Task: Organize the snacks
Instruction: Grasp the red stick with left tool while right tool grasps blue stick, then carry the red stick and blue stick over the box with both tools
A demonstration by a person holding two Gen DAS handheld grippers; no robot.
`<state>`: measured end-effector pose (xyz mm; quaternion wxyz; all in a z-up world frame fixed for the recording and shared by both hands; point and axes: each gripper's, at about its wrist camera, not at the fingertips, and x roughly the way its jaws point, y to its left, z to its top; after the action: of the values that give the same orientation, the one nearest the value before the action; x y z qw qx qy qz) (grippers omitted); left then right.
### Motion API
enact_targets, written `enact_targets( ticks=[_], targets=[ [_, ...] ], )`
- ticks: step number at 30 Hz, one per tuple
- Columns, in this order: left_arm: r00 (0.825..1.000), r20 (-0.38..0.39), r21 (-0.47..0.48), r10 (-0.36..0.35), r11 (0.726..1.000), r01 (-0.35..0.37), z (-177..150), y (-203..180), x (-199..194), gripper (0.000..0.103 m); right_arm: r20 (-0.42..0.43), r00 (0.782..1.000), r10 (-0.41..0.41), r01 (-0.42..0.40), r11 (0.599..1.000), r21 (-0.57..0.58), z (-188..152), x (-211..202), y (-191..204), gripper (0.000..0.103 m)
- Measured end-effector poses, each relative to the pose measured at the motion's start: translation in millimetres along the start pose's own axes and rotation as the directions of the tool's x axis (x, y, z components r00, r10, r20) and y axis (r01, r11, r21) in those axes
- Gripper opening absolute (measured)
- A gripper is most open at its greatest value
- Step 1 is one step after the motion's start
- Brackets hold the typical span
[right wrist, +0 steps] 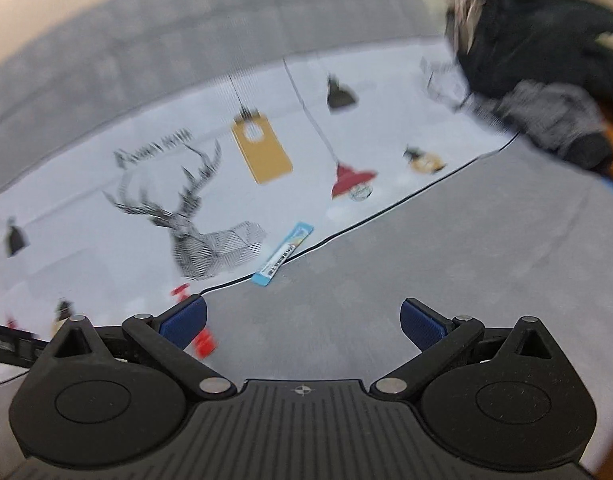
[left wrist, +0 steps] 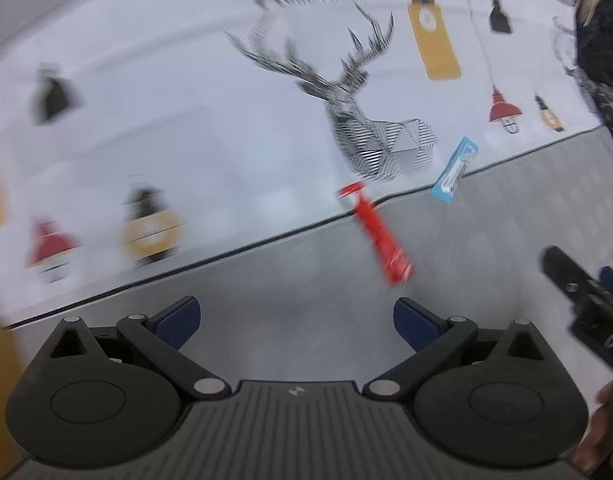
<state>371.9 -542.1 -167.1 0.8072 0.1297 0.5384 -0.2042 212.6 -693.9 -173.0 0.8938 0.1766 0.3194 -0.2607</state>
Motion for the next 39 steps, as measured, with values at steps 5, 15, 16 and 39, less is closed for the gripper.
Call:
enact_targets(
  ticks=[5, 15, 16, 39],
  targets=[
    [0.999, -0.042, -0.012, 0.018, 1.0, -0.019, 48.1, -29.4, 84.1, 0.102, -0.079, 0.997, 0.002, 0.003, 0.998, 0.07, 19.6, 101.4, 3.4, 0.102],
    [0.999, -0.028, -0.025, -0.038, 0.999, 0.038, 45.1, -11.4, 98.7, 0.007, 0.028, 1.0, -0.014, 0.021, 0.959, -0.282, 0.2, 153.8, 55.9, 0.036],
    [0.997, -0.045, -0.055, -0.066, 0.996, 0.064, 45.6, -6.1, 97.7, 0.007, 0.025, 0.999, -0.027, 0.034, 0.951, -0.307, -2.3, 149.5, 58.2, 0.021],
    [0.991, 0.134, -0.113, 0.01, 0.994, 0.006, -196.9, 147.0, -222.7, 0.007, 0.039, 0.946, 0.321, -0.315, 0.941, -0.123, -94.0, -253.5, 138.3, 0.012]
  ],
)
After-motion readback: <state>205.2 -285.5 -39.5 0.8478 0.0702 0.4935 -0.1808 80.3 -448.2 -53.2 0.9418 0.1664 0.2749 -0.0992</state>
